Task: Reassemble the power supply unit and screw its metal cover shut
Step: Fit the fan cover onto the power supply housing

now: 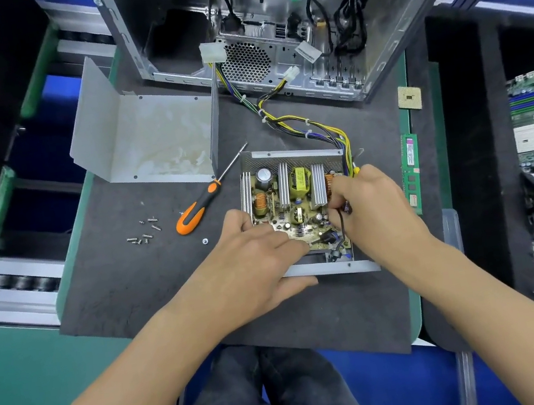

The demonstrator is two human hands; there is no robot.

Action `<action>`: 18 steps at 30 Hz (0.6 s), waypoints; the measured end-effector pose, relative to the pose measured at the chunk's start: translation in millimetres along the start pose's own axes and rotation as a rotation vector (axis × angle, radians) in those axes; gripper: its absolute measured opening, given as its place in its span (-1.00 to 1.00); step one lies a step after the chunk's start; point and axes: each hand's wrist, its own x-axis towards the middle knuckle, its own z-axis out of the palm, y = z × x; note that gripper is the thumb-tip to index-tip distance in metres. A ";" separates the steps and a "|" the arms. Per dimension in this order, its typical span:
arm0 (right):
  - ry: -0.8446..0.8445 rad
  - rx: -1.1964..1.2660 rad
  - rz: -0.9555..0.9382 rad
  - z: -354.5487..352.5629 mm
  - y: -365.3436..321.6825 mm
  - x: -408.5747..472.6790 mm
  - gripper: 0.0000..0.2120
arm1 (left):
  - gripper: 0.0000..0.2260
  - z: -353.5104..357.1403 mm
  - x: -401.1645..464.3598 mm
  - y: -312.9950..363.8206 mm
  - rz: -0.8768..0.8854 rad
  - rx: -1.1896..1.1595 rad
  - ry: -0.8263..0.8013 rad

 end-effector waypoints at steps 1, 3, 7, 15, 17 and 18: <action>-0.006 -0.005 0.012 0.3 -1.0 0.6 -0.82 | -0.60 0.2 -0.2 0.0 0.002 -0.004 0.000; -0.033 -0.034 0.038 0.5 -2.6 3.2 -0.83 | -0.61 0.6 -0.5 -0.2 0.002 -0.001 0.003; -0.083 -0.143 0.023 1.7 -2.1 8.6 -0.85 | -0.63 1.9 -0.8 -0.6 0.004 0.011 0.006; -0.107 -0.052 0.101 1.6 1.6 9.6 -0.78 | -0.61 1.6 0.3 -1.2 -0.002 0.021 -0.005; -0.115 -0.039 0.097 0.8 0.8 10.7 -0.70 | -0.59 1.6 0.7 -1.2 -0.001 0.020 -0.014; -0.119 -0.066 0.078 1.0 -0.3 11.5 -0.67 | -0.59 1.6 1.1 -1.3 0.000 0.022 -0.015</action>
